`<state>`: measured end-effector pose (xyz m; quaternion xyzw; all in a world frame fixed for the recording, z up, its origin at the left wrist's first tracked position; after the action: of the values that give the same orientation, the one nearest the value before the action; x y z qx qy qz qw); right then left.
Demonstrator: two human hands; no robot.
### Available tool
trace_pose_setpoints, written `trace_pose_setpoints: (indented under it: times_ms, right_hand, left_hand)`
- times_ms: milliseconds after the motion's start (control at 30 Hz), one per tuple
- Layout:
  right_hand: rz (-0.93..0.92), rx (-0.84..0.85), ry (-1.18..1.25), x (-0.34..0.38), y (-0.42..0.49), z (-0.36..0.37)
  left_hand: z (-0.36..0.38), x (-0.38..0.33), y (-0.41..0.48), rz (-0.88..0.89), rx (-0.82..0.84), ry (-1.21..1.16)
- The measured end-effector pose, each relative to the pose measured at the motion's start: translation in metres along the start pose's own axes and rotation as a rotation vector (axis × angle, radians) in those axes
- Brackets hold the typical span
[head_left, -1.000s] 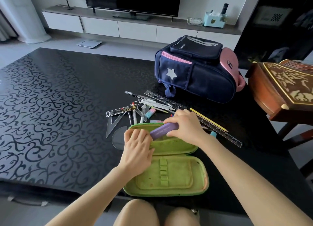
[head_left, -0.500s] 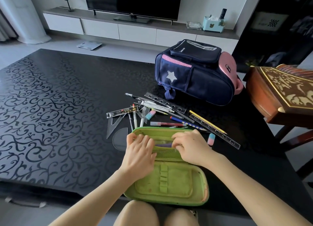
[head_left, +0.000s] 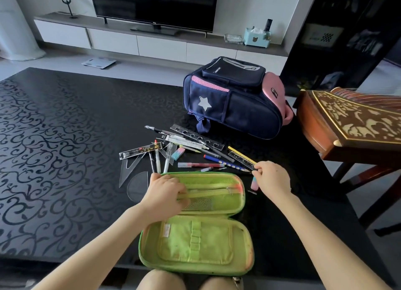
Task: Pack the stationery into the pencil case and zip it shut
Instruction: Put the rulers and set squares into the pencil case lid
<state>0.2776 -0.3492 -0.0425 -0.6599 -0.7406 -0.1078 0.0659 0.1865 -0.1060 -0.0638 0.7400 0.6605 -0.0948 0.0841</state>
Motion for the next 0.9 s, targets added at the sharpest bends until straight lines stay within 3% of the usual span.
trace_pose_setpoints:
  times_ms: [267,433,533,667,833,900]
  right_hand:
    - [-0.294,0.133,-0.014,0.055,0.033,0.033]
    - [-0.401,0.263,0.072,0.077,0.049,0.041]
    - [-0.56,0.286,-0.129,0.106,0.052,0.051]
    - [-0.64,0.327,-0.293,0.118,0.052,0.064]
    - [-0.571,0.171,-0.026,0.107,0.037,0.006]
    - [-0.616,0.184,-0.088,0.112,0.013,-0.007]
  left_hand:
    - [0.002,-0.012,-0.004,0.134,0.019,-0.156]
    - [-0.003,-0.018,-0.017,0.267,-0.004,-0.068]
    - [-0.005,-0.023,-0.022,0.319,-0.043,0.002]
    - [0.006,-0.022,-0.025,0.339,-0.021,0.053]
    - [0.009,-0.023,-0.025,0.327,-0.043,0.105]
    - [0.01,-0.023,-0.026,0.311,-0.058,0.112]
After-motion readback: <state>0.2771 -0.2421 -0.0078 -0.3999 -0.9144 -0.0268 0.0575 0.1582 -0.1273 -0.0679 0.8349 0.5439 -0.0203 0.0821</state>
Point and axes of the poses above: each hand's wrist, its own y-axis towards the middle knuckle, its own z-axis out of the palm, x = y × z, the point moved 8 cm from there along y, towards the middle knuckle, and after that the axes turned 3 degrees about -z, right-handed, at the moved point
